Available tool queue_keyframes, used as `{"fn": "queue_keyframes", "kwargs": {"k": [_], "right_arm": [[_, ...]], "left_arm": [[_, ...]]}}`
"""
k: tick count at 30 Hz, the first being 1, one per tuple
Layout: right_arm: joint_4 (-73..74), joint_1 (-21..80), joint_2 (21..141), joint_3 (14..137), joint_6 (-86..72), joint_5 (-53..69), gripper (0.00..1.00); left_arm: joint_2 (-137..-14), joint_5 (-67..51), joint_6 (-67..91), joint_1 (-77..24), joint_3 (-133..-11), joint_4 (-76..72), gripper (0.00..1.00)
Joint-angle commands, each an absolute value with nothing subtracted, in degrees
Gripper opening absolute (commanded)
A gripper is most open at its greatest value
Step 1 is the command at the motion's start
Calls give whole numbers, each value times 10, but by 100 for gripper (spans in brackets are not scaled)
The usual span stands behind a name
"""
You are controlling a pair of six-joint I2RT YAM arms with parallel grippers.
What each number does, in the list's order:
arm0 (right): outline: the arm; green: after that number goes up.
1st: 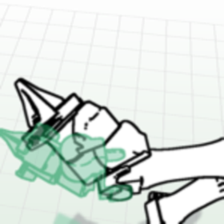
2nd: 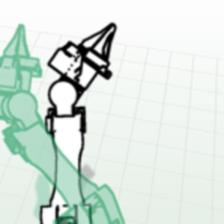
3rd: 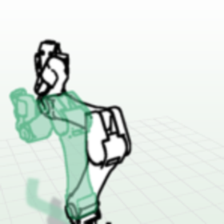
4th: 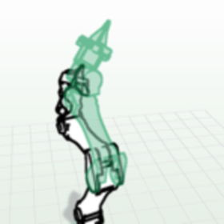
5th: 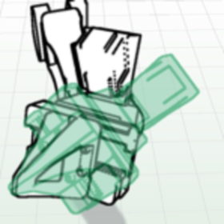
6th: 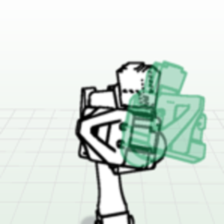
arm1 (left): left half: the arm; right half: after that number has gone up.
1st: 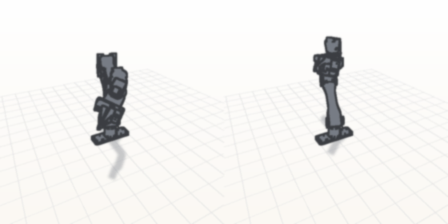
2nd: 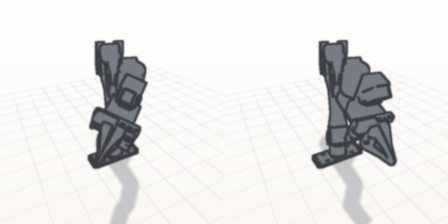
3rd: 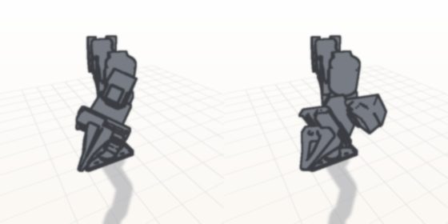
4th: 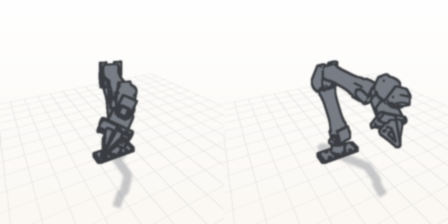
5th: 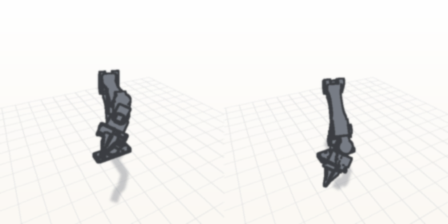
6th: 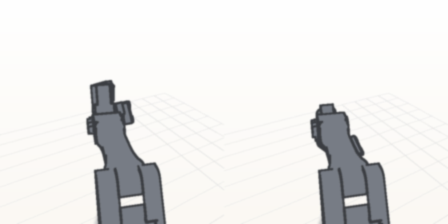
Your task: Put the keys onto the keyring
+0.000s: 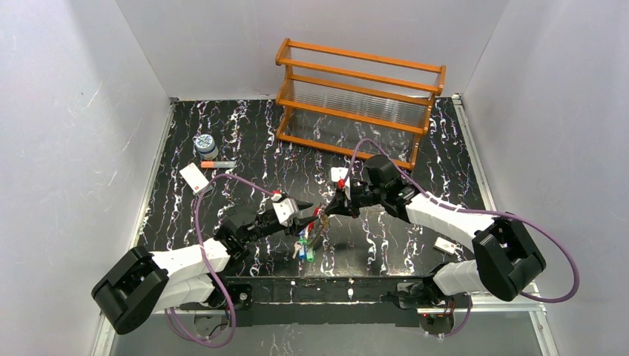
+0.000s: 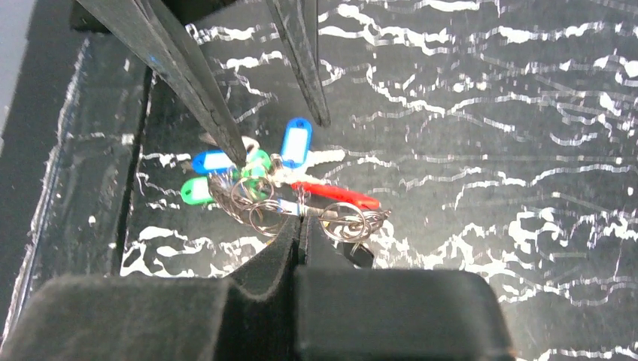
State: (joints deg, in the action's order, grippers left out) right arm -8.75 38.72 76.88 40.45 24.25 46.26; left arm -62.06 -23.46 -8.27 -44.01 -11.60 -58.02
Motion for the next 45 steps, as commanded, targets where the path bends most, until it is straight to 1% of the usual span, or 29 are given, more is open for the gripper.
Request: {"fn": "queue_keyframes", "kwargs": {"k": [1, 5, 8, 16, 22, 25, 29, 34, 35, 38, 40, 42, 45], "right_arm": [[66, 391, 781, 451, 328, 414, 1], [131, 410, 807, 484, 362, 375, 1], [151, 425, 823, 502, 371, 365, 1], [125, 440, 831, 513, 353, 381, 1], [111, 449, 829, 514, 344, 394, 1], [106, 451, 828, 514, 341, 395, 1], [104, 451, 828, 514, 338, 394, 1], [82, 449, 829, 505, 295, 357, 1], [72, 447, 827, 498, 285, 353, 4], [20, 434, 806, 465, 242, 349, 25], [-23, 422, 787, 439, 213, 350, 35], [-58, 409, 771, 419, 191, 369, 41], [-107, 395, 755, 395, 162, 415, 43]], "left_arm": [[-626, -253, -152, -442, -160, -490, 38], [-653, -275, -163, -441, -175, -475, 36], [-676, -302, -164, -441, -188, -468, 34], [-731, -357, -149, -443, -206, -467, 28], [-752, -335, -139, -442, -203, -467, 24], [-759, -319, -139, -442, -202, -467, 16], [-763, -324, -137, -442, -205, -467, 0], [-758, -322, -125, -442, -205, -468, 0], [-754, -319, -121, -442, -203, -468, 0], [-740, -308, -107, -442, -194, -477, 0], [-730, -296, -92, -442, -184, -494, 0], [-717, -282, -75, -442, -171, -526, 0], [-706, -256, -47, -442, -150, -579, 0]]}}
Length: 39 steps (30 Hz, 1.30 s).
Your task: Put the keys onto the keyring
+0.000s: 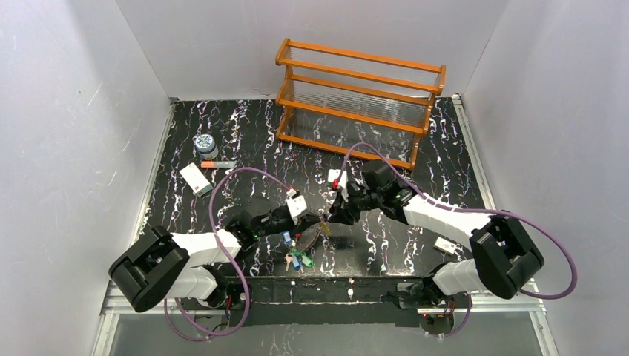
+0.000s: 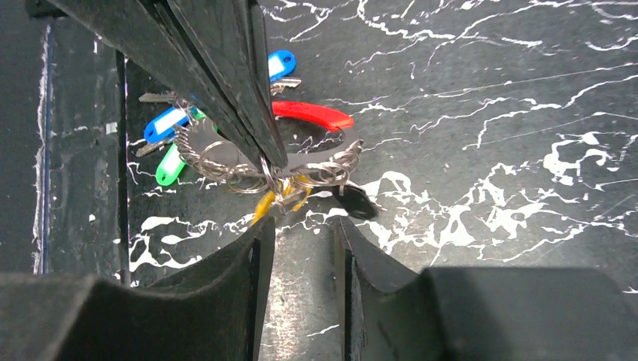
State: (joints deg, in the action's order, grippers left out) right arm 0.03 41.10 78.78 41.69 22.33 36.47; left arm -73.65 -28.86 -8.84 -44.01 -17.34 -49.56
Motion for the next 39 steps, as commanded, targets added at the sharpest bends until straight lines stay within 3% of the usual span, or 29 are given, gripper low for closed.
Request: {"fn": "queue_keyframes", "kwargs": {"k": [1, 10, 19, 24, 28, 33, 36, 39], "right_arm": [[-122, 392, 752, 388, 153, 427, 43], [-219, 386, 743, 365, 103, 488, 42], [-209, 385, 750, 371, 114, 492, 22], [-187, 384, 757, 377, 123, 484, 5], [-175, 384, 775, 385, 127, 494, 1], [-179, 384, 812, 393, 121, 530, 6], [-206, 385, 815, 387, 109, 531, 24], [-227, 384, 806, 377, 104, 516, 33]], "left_arm": [[-704, -251, -37, -442, -142, -594, 0], [-708, -230, 19, -442, -90, -787, 0], [-700, -232, 24, -442, -87, -810, 0], [-695, -227, 25, -442, -85, -810, 0], [-695, -226, 26, -442, -85, -817, 0], [-696, -226, 31, -442, -84, -829, 0], [-696, -224, 32, -442, -82, -834, 0], [-696, -221, 36, -442, -79, -838, 0]]}}
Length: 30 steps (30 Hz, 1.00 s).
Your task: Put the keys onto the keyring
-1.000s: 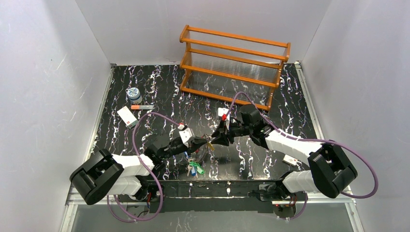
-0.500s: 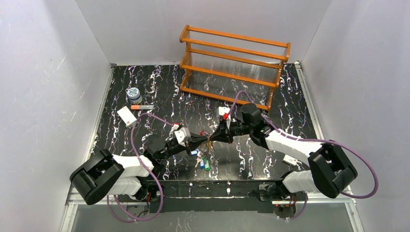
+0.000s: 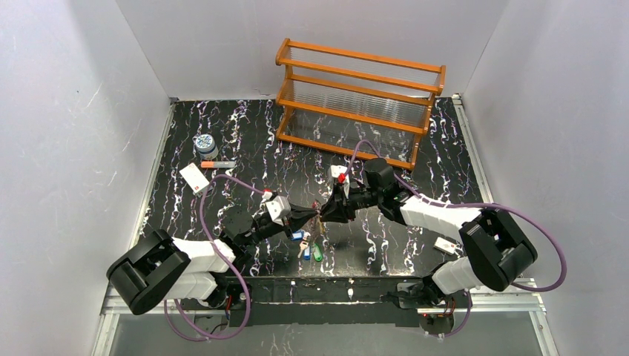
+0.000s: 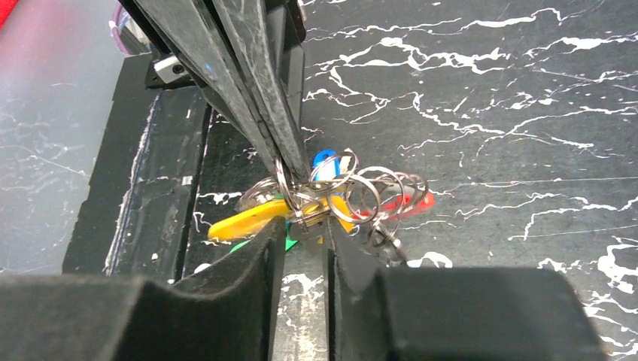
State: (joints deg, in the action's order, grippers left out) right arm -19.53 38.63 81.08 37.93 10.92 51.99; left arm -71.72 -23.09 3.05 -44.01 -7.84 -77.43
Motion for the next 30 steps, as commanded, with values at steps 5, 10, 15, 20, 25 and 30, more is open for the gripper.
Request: {"fn": "queue_keyframes", "kwargs": {"k": [5, 10, 15, 20, 25, 30], "right_arm": [[-213, 384, 789, 372, 116, 488, 44], [-206, 384, 749, 353, 130, 432, 58], [-199, 384, 714, 342, 142, 392, 69], [-202, 384, 694, 331, 147, 359, 83], [-203, 384, 685, 328, 150, 342, 95], [-213, 384, 687, 323, 143, 339, 99]], "left_arm": [[-692, -218, 37, -442, -77, -841, 0], [-692, -211, 36, -441, -73, -841, 0], [-693, -202, 32, -442, -71, -841, 0], [-688, -177, 21, -441, -66, -834, 0], [-672, -158, -10, -441, -81, -747, 0], [-679, -144, -36, -441, -135, -637, 2]]}}
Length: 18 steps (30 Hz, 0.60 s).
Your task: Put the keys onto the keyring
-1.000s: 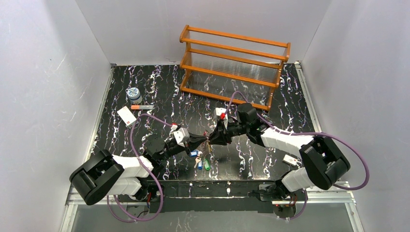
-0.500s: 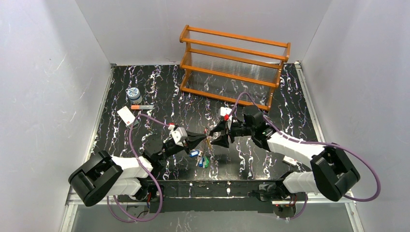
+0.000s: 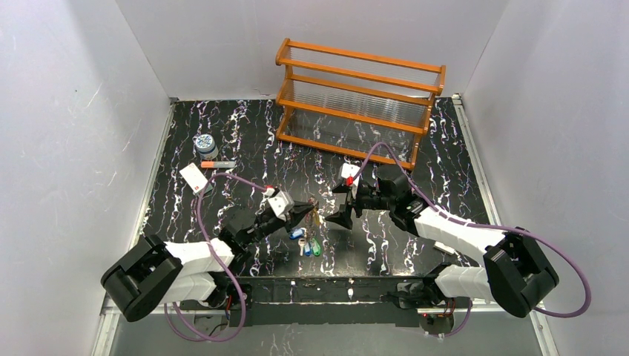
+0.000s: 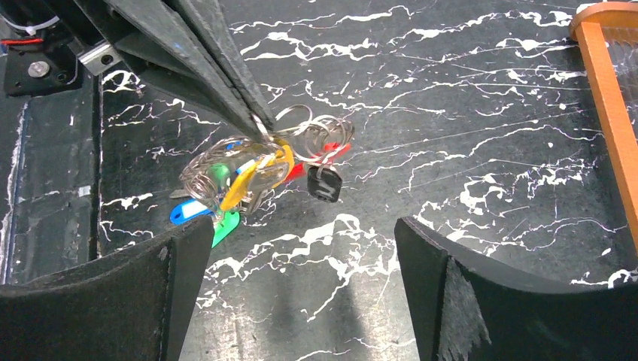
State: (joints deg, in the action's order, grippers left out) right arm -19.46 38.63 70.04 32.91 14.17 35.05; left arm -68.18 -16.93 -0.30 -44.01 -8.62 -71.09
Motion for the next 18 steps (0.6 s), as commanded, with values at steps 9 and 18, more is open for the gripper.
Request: {"fn": "queue_keyframes", "kwargs": {"k": [9, 18], "right_arm": [[-291, 363, 696, 304, 66, 365, 99], [-320, 303, 692, 283, 8, 395, 99]], "left_arm": [[-772, -81, -53, -440, -240, -535, 9], [-822, -11, -13, -413, -291, -519, 76]]}}
